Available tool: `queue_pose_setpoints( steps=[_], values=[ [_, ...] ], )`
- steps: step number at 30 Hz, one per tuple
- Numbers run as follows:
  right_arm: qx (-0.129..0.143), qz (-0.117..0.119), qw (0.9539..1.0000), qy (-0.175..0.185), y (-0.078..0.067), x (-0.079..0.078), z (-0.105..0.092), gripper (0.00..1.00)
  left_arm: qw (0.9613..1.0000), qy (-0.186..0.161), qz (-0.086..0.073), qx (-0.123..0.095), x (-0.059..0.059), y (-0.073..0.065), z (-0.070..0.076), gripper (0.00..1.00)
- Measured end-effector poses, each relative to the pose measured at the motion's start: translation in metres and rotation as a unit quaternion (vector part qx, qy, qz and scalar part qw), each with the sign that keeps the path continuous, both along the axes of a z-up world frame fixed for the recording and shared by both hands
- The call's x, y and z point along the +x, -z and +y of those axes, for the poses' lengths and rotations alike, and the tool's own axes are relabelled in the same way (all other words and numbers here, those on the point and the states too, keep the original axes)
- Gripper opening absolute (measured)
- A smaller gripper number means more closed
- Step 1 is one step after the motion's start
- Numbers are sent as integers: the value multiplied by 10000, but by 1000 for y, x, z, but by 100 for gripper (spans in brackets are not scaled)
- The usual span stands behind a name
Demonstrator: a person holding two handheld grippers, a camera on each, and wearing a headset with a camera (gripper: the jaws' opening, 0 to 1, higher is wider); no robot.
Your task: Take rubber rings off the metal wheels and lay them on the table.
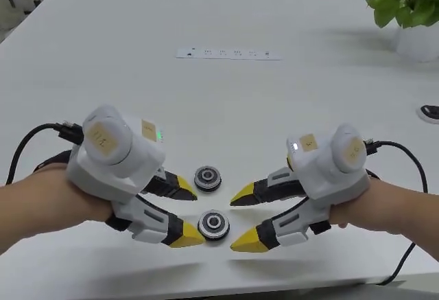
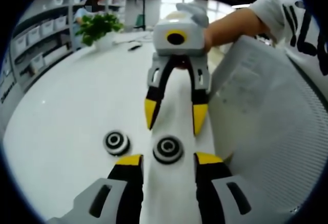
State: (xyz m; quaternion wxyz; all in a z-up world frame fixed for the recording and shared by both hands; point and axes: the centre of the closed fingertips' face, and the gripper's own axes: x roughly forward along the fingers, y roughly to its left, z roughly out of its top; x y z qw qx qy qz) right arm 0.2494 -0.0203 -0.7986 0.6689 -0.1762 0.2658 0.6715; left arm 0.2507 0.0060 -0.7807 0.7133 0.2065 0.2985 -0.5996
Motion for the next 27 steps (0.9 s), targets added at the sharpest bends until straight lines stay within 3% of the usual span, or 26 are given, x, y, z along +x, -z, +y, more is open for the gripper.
queue_pose_setpoints(
  steps=[27],
  values=[
    [-9,62,10000,31,3,-2,-2,41,9998,189,28,72,-3,9,-14,24]
  ],
)
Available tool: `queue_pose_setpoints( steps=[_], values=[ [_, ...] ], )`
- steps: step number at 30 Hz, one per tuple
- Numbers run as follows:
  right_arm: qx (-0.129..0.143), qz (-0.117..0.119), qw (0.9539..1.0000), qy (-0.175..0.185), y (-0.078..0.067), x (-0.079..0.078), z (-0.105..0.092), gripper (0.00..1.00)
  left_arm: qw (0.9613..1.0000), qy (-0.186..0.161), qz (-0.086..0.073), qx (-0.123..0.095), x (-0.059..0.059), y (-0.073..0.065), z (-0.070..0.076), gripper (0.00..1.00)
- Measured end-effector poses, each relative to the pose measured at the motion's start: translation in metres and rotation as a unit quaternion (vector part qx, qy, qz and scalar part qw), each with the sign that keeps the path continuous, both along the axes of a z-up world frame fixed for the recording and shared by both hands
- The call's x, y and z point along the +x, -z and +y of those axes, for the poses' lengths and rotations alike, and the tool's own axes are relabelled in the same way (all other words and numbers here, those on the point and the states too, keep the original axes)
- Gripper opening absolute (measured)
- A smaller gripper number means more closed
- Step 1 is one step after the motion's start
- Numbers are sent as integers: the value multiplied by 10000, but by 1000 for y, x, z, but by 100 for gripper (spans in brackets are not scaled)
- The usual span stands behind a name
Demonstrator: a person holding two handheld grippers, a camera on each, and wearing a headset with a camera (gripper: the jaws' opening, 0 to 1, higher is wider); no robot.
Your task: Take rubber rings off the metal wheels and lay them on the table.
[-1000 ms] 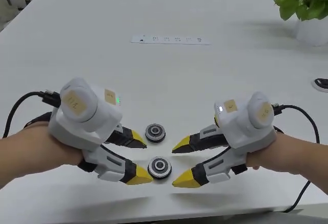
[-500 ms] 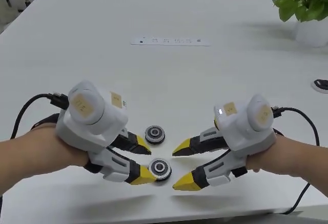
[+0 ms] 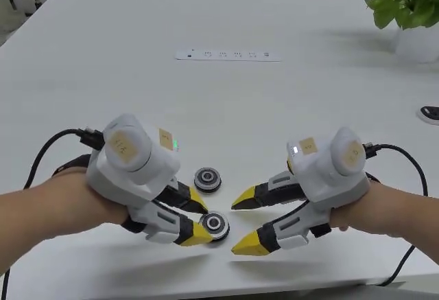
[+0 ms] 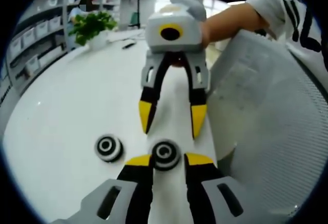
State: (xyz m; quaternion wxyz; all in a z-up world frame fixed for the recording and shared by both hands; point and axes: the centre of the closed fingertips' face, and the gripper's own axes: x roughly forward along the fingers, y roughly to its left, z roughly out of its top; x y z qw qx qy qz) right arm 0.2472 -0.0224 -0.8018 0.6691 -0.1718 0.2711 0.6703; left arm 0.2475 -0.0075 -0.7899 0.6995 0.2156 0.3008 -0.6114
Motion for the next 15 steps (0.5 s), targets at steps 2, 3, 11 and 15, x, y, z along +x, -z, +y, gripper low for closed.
queue_pose_setpoints(
  steps=[2,3,11,15],
  values=[
    [-5,-3,10000,-9,0,0,0,40,10000,7,-8,9,0,1,-1,24],
    [-5,-2,10000,-10,1,0,0,40,10000,7,-12,20,0,1,-1,23],
    [79,47,9999,54,-1,1,2,40,9995,31,-309,61,4,3,-2,18],
    [200,196,9994,192,-3,2,4,39,9992,64,-389,70,3,4,-3,16]
  ],
)
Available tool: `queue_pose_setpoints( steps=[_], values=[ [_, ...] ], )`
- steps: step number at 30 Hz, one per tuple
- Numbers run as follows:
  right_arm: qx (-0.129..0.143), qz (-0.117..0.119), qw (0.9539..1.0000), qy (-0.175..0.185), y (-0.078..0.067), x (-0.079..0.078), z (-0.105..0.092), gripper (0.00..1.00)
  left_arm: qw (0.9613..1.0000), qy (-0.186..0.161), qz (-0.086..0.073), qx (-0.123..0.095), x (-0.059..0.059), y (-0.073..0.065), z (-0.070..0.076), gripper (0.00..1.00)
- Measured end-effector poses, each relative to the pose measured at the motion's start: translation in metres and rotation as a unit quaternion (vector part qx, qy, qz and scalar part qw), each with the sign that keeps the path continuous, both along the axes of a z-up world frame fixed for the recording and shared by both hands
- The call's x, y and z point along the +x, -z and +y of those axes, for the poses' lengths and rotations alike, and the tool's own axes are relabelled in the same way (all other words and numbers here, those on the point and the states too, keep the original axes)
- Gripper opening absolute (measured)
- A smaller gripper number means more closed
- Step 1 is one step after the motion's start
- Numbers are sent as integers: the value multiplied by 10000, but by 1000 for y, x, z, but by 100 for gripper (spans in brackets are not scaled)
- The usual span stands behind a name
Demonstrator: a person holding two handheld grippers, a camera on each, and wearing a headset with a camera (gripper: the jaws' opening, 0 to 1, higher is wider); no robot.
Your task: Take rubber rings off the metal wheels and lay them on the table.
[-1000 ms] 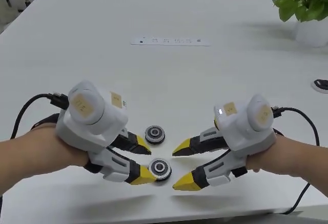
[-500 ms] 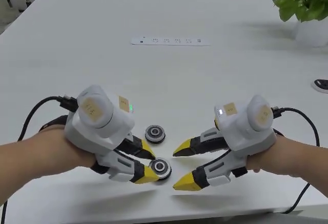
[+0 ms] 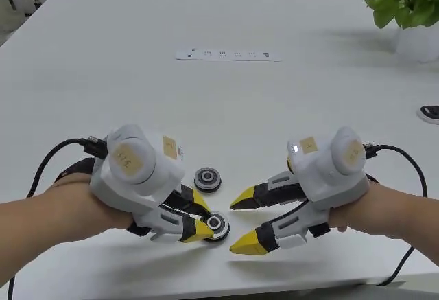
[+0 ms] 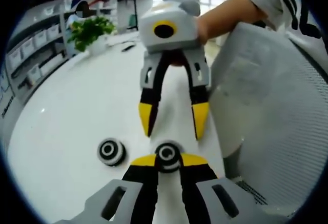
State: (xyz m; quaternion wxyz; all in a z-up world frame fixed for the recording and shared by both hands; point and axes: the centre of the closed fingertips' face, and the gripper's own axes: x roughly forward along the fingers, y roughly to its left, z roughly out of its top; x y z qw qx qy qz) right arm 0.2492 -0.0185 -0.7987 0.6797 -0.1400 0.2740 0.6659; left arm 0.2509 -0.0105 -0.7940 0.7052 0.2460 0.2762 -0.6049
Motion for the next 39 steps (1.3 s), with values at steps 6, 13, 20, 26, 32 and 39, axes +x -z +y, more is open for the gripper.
queue_pose_setpoints(
  steps=[6,13,20,26,32,39],
  values=[
    [115,31,9997,220,-1,7,1,37,9999,-16,-115,-39,1,0,-2,16],
    [33,66,9996,263,5,5,6,32,9998,15,-212,-51,2,0,-2,14],
    [77,157,9992,352,6,5,11,28,9997,-8,-224,-71,2,0,-2,14],
    [-34,37,9996,262,9,3,13,25,9997,-19,-237,-77,2,0,-2,14],
    [-36,88,9996,267,9,3,10,23,9997,-65,-223,-83,3,0,-2,14],
    [-66,136,9994,316,9,3,5,18,9996,-119,-225,-91,4,1,-2,14]
  ],
)
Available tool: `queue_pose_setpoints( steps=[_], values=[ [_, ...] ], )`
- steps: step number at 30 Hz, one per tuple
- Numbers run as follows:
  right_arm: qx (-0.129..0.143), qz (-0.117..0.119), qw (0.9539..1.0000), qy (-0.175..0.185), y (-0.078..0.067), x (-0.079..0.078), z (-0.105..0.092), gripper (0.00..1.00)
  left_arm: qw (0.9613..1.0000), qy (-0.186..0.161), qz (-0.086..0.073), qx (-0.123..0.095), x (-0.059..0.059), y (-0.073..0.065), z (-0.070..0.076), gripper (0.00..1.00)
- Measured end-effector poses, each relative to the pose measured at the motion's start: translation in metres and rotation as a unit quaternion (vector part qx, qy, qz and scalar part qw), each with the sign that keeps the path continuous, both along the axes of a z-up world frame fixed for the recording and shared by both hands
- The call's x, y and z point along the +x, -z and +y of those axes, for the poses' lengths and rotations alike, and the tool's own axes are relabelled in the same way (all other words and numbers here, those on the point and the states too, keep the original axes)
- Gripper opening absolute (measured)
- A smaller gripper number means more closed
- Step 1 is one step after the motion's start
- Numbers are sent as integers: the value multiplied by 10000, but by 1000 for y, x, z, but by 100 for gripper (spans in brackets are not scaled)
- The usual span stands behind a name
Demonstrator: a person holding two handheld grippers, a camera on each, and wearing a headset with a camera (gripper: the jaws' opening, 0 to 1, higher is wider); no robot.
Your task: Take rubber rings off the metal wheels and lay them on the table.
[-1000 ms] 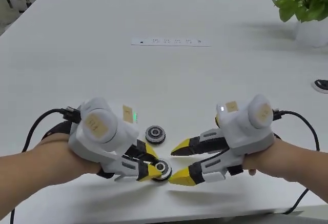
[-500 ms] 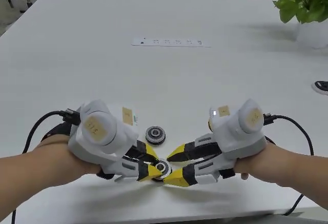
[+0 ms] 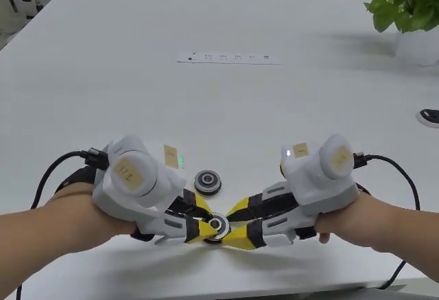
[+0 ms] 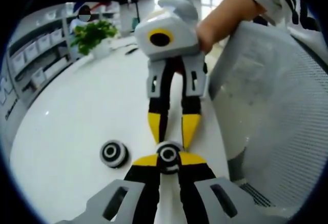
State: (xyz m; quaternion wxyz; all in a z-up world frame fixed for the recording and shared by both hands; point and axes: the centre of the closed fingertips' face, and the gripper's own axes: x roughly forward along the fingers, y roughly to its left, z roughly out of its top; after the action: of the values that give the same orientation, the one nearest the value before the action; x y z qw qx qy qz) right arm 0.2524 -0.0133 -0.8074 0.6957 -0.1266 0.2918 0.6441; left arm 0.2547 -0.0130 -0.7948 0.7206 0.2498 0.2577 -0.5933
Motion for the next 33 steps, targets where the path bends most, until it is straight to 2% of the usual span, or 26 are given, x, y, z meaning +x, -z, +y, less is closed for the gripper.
queue_pose_setpoints(
  steps=[4,10,18,25,33],
  values=[
    [-67,-8,10000,9,1,0,-4,8,10000,-21,2,-11,0,0,0,13],
    [-79,72,9999,51,2,1,-4,7,10000,-45,-1,-18,1,0,0,13],
    [-34,333,9991,271,2,2,-6,0,10000,-72,-11,-21,1,0,0,13],
    [8,597,9971,479,1,5,-7,0,10000,-94,-15,-17,1,0,0,13],
    [182,857,9931,782,-4,11,-9,0,9999,-162,-27,10,3,0,1,13]
  ],
)
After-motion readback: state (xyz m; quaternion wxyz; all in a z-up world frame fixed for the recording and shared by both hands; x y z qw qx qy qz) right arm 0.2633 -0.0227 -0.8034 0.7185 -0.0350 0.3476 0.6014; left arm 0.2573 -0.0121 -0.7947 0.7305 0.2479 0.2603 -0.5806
